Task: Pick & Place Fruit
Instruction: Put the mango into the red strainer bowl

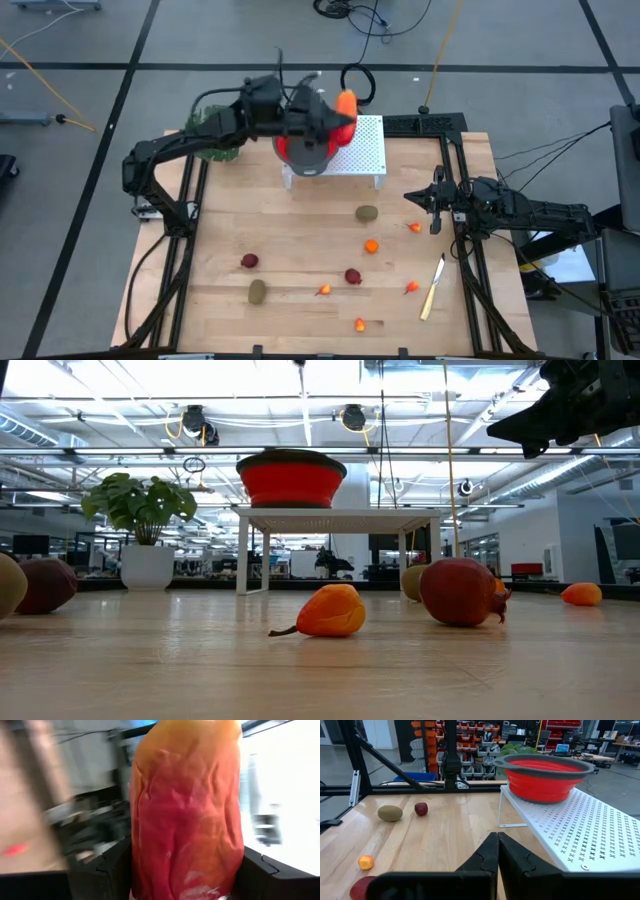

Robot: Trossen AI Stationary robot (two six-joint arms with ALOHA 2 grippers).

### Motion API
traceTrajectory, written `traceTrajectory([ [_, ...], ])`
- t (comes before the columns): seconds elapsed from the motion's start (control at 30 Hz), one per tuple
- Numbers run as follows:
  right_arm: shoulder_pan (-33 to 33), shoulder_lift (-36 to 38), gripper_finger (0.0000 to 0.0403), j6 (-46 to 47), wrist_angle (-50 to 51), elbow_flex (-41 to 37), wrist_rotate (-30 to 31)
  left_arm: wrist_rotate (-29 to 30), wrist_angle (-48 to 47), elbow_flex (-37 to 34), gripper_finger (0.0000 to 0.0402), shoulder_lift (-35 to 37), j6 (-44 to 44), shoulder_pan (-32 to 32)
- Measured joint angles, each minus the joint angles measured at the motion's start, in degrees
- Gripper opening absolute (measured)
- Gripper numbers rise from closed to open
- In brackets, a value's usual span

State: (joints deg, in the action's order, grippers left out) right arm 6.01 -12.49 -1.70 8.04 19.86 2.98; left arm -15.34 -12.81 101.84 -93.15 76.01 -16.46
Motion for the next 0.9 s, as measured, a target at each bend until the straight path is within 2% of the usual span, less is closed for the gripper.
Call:
traceTrajectory([
  [0.17, 0.00, 0.01, 0.0000, 0.12, -0.01, 0.00, 0.00, 0.89, -14.03, 0.00, 0.0243, -0.04, -4.18, 0.01],
  [0.4, 0.01, 0.00, 0.0000, 0.12, -0.01, 0.00, 0.00, 8.11, -25.83, 0.00, 0.0244, -0.03, -9.33, -0.01],
  [0.63, 0.01, 0.00, 0.0000, 0.14, -0.01, 0.00, 0.00, 13.17, -30.05, 0.00, 0.0244, -0.03, -11.39, 0.10],
  [0.9, 0.02, 0.00, 0.0000, 0.14, -0.01, -0.01, 0.00, 13.46, -30.70, 0.00, 0.0244, -0.03, -11.47, 0.10],
])
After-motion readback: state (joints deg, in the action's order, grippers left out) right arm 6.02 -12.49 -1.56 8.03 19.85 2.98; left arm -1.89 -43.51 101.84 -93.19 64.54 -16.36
